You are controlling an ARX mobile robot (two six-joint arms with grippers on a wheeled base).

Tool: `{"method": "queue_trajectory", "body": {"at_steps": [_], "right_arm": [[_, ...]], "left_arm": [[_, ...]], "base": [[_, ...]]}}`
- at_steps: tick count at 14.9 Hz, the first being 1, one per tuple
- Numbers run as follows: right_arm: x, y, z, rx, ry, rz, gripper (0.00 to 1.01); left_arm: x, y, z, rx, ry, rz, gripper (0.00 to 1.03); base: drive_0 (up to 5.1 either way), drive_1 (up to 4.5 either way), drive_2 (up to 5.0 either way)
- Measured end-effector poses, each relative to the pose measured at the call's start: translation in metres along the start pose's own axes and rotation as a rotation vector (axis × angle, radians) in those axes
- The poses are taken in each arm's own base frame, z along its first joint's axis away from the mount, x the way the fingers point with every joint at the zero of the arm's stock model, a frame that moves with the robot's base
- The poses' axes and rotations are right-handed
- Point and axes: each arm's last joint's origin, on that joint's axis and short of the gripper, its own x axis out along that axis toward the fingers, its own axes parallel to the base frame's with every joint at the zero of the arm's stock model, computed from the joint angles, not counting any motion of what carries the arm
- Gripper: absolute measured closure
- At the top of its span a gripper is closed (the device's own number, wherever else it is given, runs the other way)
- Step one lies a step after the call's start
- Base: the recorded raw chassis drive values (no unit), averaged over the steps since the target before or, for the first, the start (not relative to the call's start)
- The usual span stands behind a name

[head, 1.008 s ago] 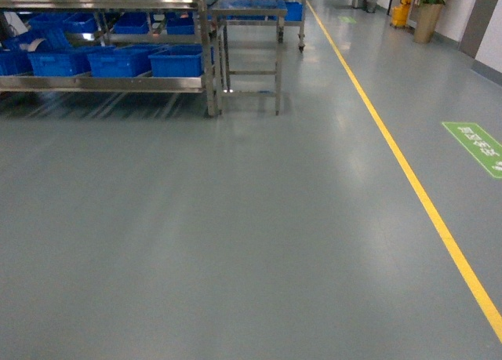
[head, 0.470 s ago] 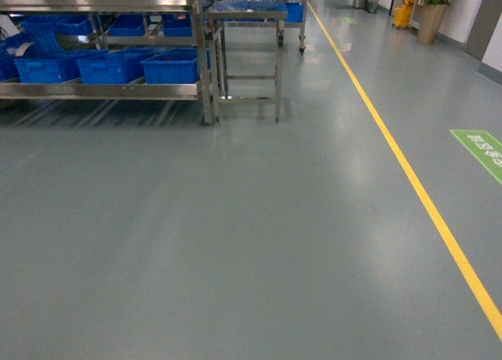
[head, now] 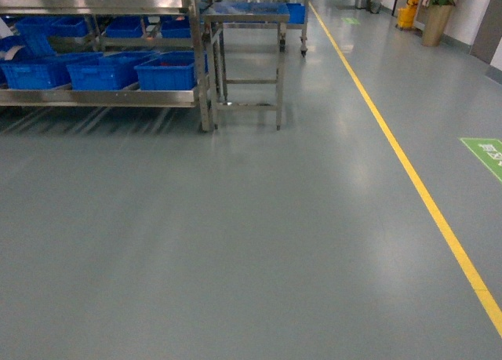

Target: Sort blue parts and orange caps into right shelf containers

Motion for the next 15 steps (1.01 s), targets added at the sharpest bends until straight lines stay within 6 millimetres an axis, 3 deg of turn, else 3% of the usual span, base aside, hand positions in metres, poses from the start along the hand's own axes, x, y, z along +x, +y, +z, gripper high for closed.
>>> {"method": "queue_trajectory", "body": {"at_steps": [15], "right_arm": [[0.0000, 0.0000, 0.0000, 0.000, 0.000, 0.000, 0.61]], "left_arm": [[0.0000, 0.0000, 0.0000, 0.000, 0.000, 0.000, 0.60]], "base": [[0.0, 4.23, -4.2]]}}
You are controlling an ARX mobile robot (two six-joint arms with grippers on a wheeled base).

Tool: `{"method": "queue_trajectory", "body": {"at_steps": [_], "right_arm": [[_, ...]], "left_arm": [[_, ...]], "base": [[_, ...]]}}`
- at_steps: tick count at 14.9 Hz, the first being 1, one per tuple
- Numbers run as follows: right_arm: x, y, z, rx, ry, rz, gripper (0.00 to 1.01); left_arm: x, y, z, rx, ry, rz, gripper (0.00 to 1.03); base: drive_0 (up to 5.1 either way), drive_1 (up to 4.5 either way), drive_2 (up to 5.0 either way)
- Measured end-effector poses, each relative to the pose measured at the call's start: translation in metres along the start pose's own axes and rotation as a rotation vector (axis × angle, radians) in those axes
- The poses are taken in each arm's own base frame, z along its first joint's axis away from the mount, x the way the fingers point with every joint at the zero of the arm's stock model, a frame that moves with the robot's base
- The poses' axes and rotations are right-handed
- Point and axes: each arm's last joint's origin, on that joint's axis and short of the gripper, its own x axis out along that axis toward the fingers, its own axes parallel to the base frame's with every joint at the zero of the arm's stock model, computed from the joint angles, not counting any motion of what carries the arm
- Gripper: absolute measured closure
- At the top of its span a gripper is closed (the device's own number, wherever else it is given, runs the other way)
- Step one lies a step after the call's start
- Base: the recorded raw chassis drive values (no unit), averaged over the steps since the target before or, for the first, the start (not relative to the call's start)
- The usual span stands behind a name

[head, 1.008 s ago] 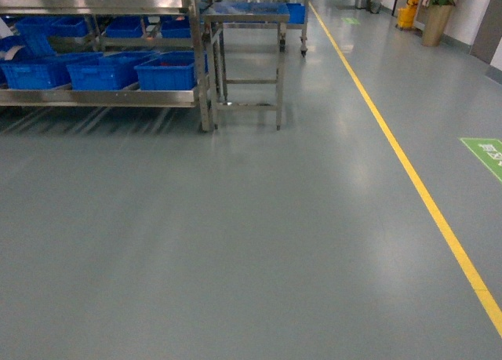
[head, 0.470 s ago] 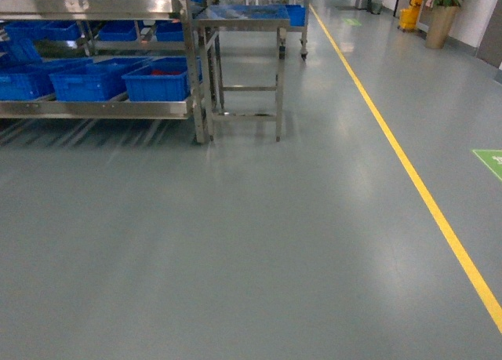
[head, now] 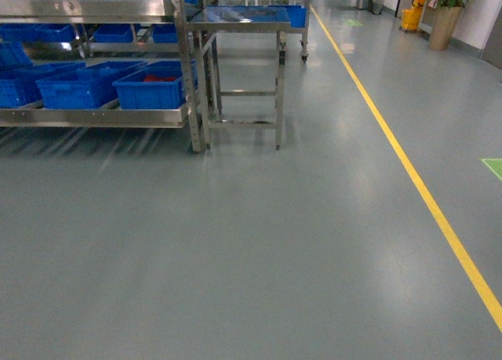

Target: Sort blue parts and orange caps into right shelf containers

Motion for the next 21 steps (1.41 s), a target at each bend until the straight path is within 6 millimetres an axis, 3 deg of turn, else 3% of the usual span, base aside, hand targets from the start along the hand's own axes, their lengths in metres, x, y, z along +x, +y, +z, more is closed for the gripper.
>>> {"method": "queue_trajectory", "body": {"at_steps": [21], "right_arm": [[0.0000, 0.0000, -0.0001, 0.000, 0.001, 0.000, 0.61]], "left_arm": [[0.0000, 0.0000, 0.0000, 0.000, 0.000, 0.000, 0.60]], "base": [[0.0, 4.20, -4.3]]}}
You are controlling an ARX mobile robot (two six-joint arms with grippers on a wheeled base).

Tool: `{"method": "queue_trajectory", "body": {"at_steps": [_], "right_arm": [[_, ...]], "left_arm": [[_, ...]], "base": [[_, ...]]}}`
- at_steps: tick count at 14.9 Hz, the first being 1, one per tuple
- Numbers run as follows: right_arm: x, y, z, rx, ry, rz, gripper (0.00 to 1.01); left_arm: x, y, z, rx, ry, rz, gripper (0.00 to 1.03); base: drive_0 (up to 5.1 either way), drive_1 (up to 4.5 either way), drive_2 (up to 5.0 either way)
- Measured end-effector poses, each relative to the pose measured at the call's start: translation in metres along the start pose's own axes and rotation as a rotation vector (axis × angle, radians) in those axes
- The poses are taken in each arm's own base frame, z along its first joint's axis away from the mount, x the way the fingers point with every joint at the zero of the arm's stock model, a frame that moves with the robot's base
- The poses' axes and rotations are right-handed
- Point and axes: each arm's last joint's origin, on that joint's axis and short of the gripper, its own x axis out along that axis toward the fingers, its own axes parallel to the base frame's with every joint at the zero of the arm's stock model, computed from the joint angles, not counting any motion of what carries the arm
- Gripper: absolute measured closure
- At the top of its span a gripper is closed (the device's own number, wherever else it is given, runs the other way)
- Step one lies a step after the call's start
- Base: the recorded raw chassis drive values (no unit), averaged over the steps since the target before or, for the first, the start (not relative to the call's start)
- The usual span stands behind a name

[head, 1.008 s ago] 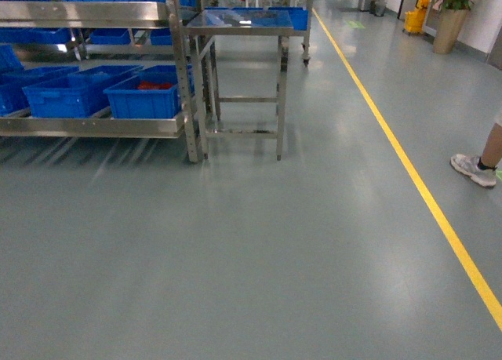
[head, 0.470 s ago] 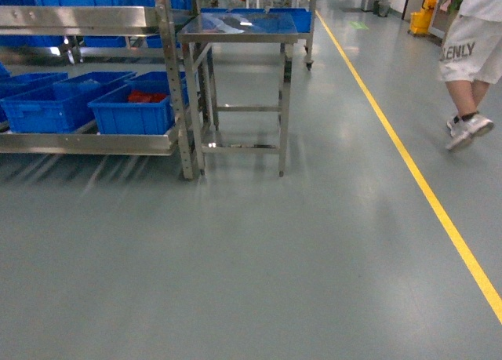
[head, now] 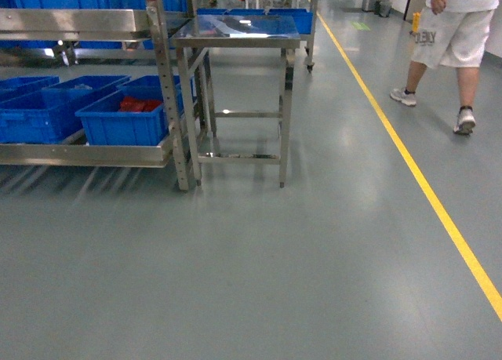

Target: Sort blue parts and orange caps into right shelf containers

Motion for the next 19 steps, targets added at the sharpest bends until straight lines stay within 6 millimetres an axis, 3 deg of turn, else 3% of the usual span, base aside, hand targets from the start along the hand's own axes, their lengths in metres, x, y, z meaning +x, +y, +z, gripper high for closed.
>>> {"method": "queue_trajectory", "body": {"at_steps": [19], "right_arm": [[0.0000, 0.0000, 0.0000, 0.000, 0.000, 0.000, 0.61]], "left_arm": [[0.0000, 0.0000, -0.0001, 0.000, 0.001, 0.000, 0.60]], "base": [[0.0, 4.27, -4.2]]}}
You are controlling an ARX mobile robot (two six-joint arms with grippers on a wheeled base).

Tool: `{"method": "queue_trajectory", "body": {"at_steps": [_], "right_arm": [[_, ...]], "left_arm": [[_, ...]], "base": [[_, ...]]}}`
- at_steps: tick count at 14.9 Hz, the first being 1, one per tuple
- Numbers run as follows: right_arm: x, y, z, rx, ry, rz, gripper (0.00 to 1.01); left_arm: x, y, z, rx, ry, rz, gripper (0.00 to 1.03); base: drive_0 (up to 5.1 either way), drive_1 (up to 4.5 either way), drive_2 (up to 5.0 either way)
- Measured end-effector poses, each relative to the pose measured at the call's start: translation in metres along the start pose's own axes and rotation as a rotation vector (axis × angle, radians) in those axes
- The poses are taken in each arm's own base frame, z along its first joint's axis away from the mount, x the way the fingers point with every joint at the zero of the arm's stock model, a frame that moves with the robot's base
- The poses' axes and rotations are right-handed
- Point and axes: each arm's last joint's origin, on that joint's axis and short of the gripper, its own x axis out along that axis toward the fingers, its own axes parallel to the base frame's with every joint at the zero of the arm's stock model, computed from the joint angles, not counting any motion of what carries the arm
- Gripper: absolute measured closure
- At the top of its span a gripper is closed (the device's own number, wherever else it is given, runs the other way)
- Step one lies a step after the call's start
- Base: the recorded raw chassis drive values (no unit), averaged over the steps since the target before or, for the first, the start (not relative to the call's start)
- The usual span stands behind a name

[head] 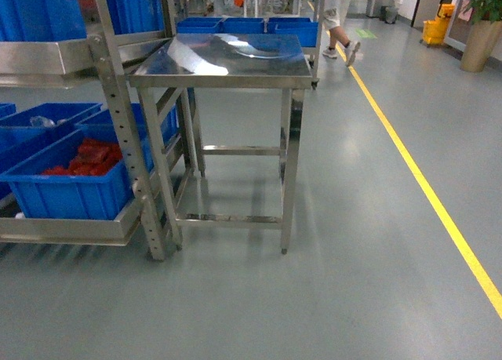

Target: Sort blue parts and orange caps into right shelf containers

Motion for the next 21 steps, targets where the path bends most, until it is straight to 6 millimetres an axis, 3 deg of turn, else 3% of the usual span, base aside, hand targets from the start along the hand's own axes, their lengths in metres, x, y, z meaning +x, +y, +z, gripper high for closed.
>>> {"method": "queue_trajectory", "body": {"at_steps": [21], "right_arm": [[0.0000, 0.0000, 0.0000, 0.000, 0.000, 0.000, 0.61]], "left_arm": [[0.0000, 0.0000, 0.0001, 0.000, -0.001, 0.000, 0.60]], "base": [[0.0, 4.20, -4.3]]}}
